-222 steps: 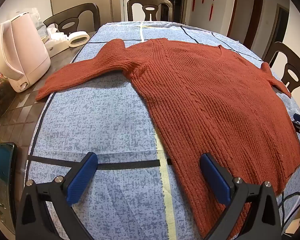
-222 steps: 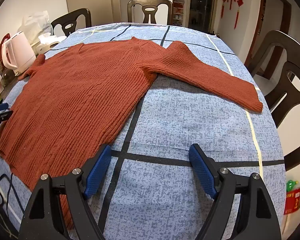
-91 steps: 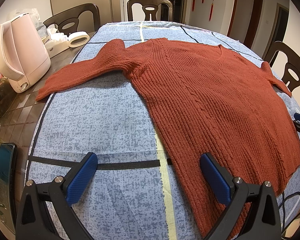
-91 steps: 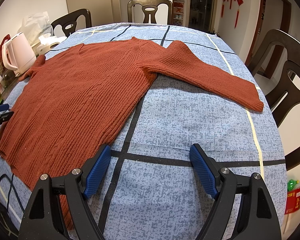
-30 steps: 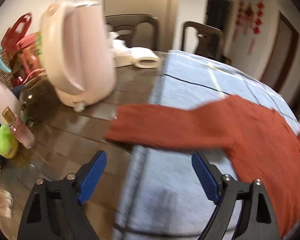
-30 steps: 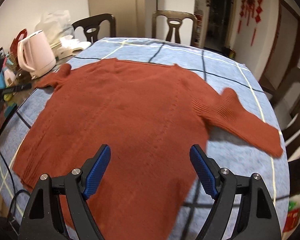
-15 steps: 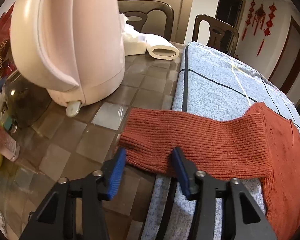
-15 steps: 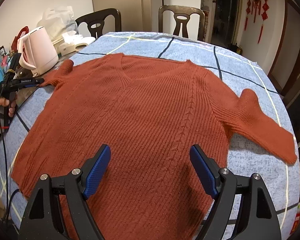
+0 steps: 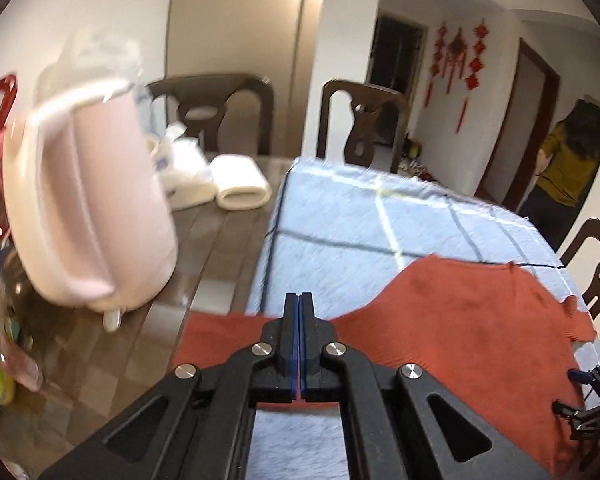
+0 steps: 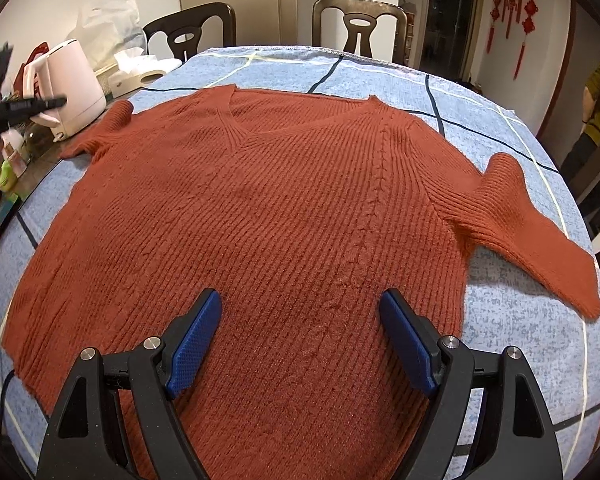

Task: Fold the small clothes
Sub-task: 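Fold the held sleeve across the sweater body with the left tool, release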

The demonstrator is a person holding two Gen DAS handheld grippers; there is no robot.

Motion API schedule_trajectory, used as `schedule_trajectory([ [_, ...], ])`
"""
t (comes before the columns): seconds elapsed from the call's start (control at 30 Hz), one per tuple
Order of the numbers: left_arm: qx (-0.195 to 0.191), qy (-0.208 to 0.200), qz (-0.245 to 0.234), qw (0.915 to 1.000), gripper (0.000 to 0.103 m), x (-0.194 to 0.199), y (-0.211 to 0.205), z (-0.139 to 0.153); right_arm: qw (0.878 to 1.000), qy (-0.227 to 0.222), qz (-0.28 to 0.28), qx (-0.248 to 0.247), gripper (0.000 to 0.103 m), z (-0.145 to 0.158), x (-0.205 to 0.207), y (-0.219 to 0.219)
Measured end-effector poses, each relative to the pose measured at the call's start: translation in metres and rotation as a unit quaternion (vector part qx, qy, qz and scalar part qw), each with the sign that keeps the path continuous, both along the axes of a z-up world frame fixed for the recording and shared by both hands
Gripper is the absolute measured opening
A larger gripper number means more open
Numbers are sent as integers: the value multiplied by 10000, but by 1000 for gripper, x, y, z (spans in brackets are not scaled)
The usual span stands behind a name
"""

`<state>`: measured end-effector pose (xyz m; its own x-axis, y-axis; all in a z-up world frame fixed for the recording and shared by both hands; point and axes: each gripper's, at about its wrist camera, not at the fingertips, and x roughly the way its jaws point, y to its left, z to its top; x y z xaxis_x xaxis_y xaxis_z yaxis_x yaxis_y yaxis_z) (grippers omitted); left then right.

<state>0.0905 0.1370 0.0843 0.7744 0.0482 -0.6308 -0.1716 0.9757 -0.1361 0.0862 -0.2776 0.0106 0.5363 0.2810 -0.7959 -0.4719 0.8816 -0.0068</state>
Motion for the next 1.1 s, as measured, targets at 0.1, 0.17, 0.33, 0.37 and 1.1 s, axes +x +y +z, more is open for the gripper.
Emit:
schedule_trajectory([
  [0.1, -153, 212, -165, 9995, 11, 9, -6, -8, 10000, -10, 3, 24, 82, 0, 0, -1],
  [0.17, -32, 517, -122, 9986, 43, 12, -8, -25, 10000, -11, 3, 36, 82, 0, 0, -1],
  [0.33, 501, 926, 798, 9912, 52, 12, 22, -58, 10000, -2, 8, 58, 82, 0, 0, -1],
  [0.37, 394, 982, 843, 9908, 52, 13, 29, -62, 10000, 0, 13, 67, 82, 0, 0, -2],
  [1.1, 52, 326, 279, 9991, 4, 12, 8, -29, 9999, 10, 25, 113, 82, 0, -1, -3],
])
